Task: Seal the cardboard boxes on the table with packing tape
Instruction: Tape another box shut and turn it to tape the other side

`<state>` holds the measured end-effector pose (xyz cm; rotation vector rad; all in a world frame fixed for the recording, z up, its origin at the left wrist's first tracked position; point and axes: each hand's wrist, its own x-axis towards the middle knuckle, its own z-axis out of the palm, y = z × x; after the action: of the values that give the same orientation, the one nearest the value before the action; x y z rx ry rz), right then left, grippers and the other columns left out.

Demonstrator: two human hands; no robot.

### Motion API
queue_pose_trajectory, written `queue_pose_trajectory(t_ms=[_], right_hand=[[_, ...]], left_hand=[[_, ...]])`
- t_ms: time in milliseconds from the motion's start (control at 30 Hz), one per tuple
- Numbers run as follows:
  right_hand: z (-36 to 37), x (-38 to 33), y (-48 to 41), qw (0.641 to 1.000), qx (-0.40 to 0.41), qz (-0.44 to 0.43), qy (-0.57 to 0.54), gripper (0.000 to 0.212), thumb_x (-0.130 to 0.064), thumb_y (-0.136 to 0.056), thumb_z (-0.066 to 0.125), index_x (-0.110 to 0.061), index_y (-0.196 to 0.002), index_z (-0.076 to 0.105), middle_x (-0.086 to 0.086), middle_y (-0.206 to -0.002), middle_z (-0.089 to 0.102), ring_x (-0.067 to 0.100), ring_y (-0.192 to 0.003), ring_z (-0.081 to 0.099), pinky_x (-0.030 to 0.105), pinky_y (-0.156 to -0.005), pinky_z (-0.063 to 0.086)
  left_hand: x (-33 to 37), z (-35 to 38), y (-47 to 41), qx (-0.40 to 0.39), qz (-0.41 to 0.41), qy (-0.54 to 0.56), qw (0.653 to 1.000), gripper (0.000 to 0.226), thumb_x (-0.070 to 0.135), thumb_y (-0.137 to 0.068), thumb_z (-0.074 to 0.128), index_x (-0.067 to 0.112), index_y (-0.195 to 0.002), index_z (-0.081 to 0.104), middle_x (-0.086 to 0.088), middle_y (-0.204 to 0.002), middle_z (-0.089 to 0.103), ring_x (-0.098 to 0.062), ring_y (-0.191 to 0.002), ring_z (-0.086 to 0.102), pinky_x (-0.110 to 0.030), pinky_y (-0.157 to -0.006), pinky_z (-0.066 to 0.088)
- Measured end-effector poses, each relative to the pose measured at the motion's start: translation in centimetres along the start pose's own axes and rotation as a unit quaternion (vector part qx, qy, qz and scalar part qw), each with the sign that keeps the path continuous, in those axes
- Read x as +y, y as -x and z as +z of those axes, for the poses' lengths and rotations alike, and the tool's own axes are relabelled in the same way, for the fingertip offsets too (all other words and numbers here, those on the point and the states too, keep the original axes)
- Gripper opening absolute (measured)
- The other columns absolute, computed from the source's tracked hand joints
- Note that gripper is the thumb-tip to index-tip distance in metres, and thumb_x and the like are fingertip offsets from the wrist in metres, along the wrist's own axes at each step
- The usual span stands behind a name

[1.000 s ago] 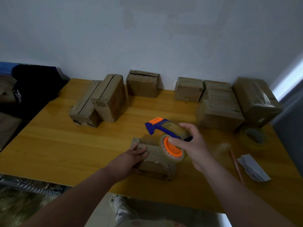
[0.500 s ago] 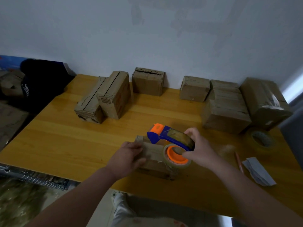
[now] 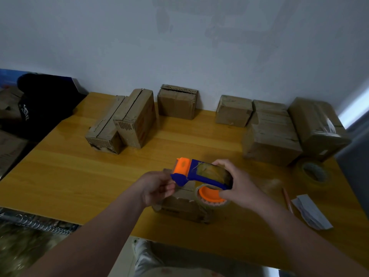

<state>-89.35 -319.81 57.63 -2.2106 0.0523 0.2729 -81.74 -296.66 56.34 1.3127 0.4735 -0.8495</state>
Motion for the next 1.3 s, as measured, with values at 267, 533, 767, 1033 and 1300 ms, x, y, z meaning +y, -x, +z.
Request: queue_pose_trajectory(t_ms=[267, 533, 767, 1033, 1300], right_hand=[[-0.1, -1.5, -1.3, 0.998, 0.018, -0.043, 0.052, 0.073, -0.01, -0.073, 0.074, -0.052, -0.119, 0.037, -0.01, -0.114, 0.048, 0.009, -0.088, 0.057, 0.027, -0.063, 0.052], [0.8, -1.0, -2.6, 0.988, -0.026, -0.069, 0.134, 0.073, -0.014, -0.078, 0.072, -0.04, -0.137, 0.038, -0.005, -0.135, 0.041, 0.012, -0.108, 0.048, 0.02, -0.072, 0.042], [0.6, -1.9, -1.8, 0.981, -0.047, -0.079, 0.173, 0.075, -0.04, -0.079, 0.075, -0.039, -0.142, 0.034, -0.017, -0.131, 0.036, 0.006, -0.118, 0.043, 0.026, -0.091, 0.049], [0.0, -1.1, -0.8, 0.984, -0.042, -0.082, 0.15, 0.068, -0.048, -0.076, 0.076, -0.045, -0.131, 0.036, -0.018, -0.125, 0.043, -0.004, -0.099, 0.053, 0.012, -0.076, 0.051], [-1.3, -1.4, -0.8, 0.981, -0.031, -0.083, 0.173, 0.067, -0.03, -0.076, 0.08, -0.035, -0.132, 0.042, -0.015, -0.123, 0.041, 0.001, -0.105, 0.05, 0.014, -0.078, 0.05]], left_hand=[[-0.3, -0.9, -0.8, 0.025, 0.055, 0.005, 0.998, 0.017, -0.002, -0.094, 0.048, 0.007, -0.086, 0.06, -0.011, -0.076, 0.06, -0.019, -0.072, 0.055, -0.03, -0.07, 0.047], [-0.6, -2.2, -1.5, 0.118, 0.115, -0.085, 0.983, 0.012, 0.011, -0.096, 0.054, 0.004, -0.088, 0.059, -0.015, -0.092, 0.066, -0.027, -0.093, 0.061, -0.04, -0.084, 0.051], [-1.4, -2.6, -1.7, 0.154, 0.154, -0.133, 0.967, 0.018, 0.013, -0.094, 0.06, 0.006, -0.077, 0.061, -0.013, -0.086, 0.066, -0.024, -0.087, 0.061, -0.037, -0.077, 0.052], [-1.6, -4.9, -1.5, 0.2, 0.164, -0.083, 0.963, 0.015, 0.011, -0.095, 0.058, 0.001, -0.084, 0.058, -0.014, -0.086, 0.055, -0.025, -0.085, 0.057, -0.033, -0.066, 0.053], [-1.5, -5.3, -1.4, 0.163, 0.173, -0.134, 0.962, 0.024, 0.017, -0.096, 0.058, 0.007, -0.075, 0.053, -0.011, -0.079, 0.053, -0.026, -0.08, 0.056, -0.037, -0.075, 0.054]])
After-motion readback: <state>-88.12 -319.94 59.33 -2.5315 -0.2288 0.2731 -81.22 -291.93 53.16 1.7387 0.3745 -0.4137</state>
